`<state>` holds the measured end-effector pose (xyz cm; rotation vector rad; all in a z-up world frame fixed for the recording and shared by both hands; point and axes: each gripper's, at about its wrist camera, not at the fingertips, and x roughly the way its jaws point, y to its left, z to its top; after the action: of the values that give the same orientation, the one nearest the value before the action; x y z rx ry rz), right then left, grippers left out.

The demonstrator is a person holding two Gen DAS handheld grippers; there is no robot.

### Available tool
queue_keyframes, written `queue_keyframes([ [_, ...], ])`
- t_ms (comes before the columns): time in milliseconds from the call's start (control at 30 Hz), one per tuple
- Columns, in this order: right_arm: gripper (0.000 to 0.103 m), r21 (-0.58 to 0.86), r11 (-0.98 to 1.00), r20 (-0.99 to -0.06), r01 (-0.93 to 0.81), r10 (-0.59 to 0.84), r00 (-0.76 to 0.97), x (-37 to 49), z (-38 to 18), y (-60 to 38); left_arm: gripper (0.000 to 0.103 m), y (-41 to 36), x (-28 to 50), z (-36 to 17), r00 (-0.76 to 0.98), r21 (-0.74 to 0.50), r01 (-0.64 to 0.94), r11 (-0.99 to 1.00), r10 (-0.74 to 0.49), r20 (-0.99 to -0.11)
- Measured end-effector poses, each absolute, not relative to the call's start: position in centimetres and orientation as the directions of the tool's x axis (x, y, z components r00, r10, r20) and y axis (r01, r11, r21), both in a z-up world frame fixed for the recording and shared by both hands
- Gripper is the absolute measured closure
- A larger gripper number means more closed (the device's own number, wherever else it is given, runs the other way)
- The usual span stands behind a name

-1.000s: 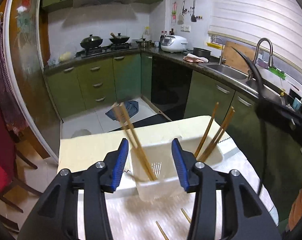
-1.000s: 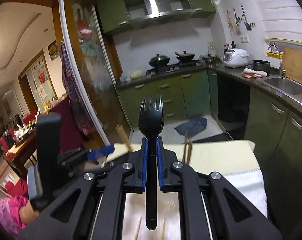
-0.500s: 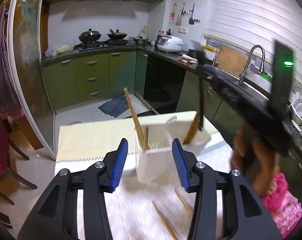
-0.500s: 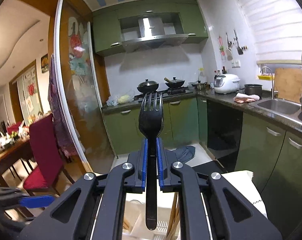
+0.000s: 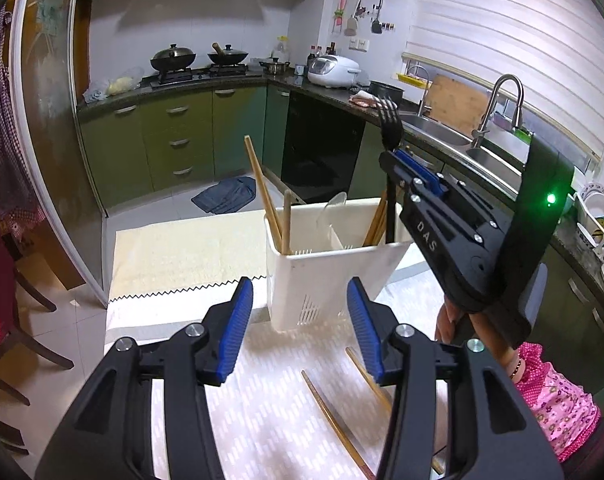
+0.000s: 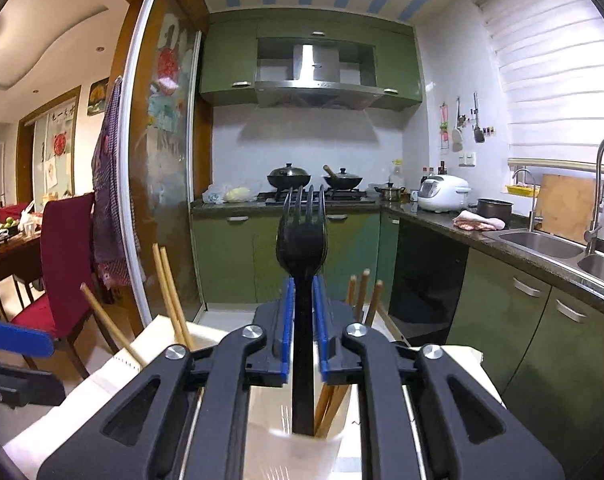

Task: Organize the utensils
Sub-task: 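Open the right tool to release the fork into the holder while the left tool withdraws, then move both open tools down to the last two wooden chopsticks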

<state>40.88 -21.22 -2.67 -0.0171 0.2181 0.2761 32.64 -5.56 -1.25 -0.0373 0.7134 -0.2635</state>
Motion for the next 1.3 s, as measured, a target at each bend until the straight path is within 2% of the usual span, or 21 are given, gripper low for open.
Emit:
queue_keyframes([
  [67,0.077,0.016,0.962,-0.218,-0.274,0.271,0.938,40.5,-3.0,-21.6,0.056,-5.9,32.8,-1.3,0.716,-0.122,0.228,0.966,-0.251,-0.651],
  [167,0.070,0.021,0.960,-0.210,-0.279,0.277,0.938,39.7,-3.2,-22.0,0.056,-6.2,32.7,-1.6,0.709,-0.119,0.229,0.966,-0.250,-0.659],
  [433,0.061,0.074,0.948,-0.216,-0.311,0.320,0.923,35.5,-1.7,-24.7,0.051,-7.0,32.1,-3.3,0.649,-0.091,0.221,0.971,-0.217,-0.729],
  [500,0.053,0.093,0.941,-0.252,-0.325,0.338,0.907,33.8,-1.3,-25.8,0.051,-7.1,31.9,-4.4,0.611,-0.091,0.209,0.974,-0.203,-0.765],
  [533,0.047,0.094,0.939,-0.287,-0.332,0.345,0.894,32.8,-1.2,-26.3,0.047,-7.2,31.8,-5.1,0.585,-0.091,0.201,0.975,-0.194,-0.787],
  [600,0.047,0.098,0.931,-0.363,-0.351,0.362,0.859,31.0,-1.6,-27.8,0.042,-7.3,31.8,-6.7,0.518,-0.106,0.188,0.976,-0.190,-0.834],
  [767,0.044,0.069,0.945,-0.535,-0.321,0.306,0.787,27.2,-3.9,-32.0,0.040,-7.8,31.5,-11.7,0.315,-0.157,0.109,0.982,-0.184,-0.931],
  [1000,0.042,0.071,0.972,-0.605,-0.226,0.222,0.765,23.3,-7.6,-38.4,0.040,-9.4,32.7,-16.1,0.204,-0.126,-0.013,0.992,-0.121,-0.971],
  [1100,0.042,0.097,0.975,-0.627,-0.201,0.217,0.748,22.6,-8.7,-40.4,0.041,-10.3,33.8,-17.4,0.180,-0.100,-0.041,0.994,-0.091,-0.979],
  [1233,0.042,0.095,0.976,-0.651,-0.196,0.210,0.729,22.3,-9.9,-41.4,0.058,-11.1,35.2,-18.3,0.159,-0.070,-0.060,0.996,-0.060,-0.985],
  [1300,0.042,0.099,0.976,-0.658,-0.195,0.211,0.723,22.1,-10.3,-41.8,0.062,-11.6,35.5,-18.4,0.164,-0.043,-0.058,0.997,-0.033,-0.986],
])
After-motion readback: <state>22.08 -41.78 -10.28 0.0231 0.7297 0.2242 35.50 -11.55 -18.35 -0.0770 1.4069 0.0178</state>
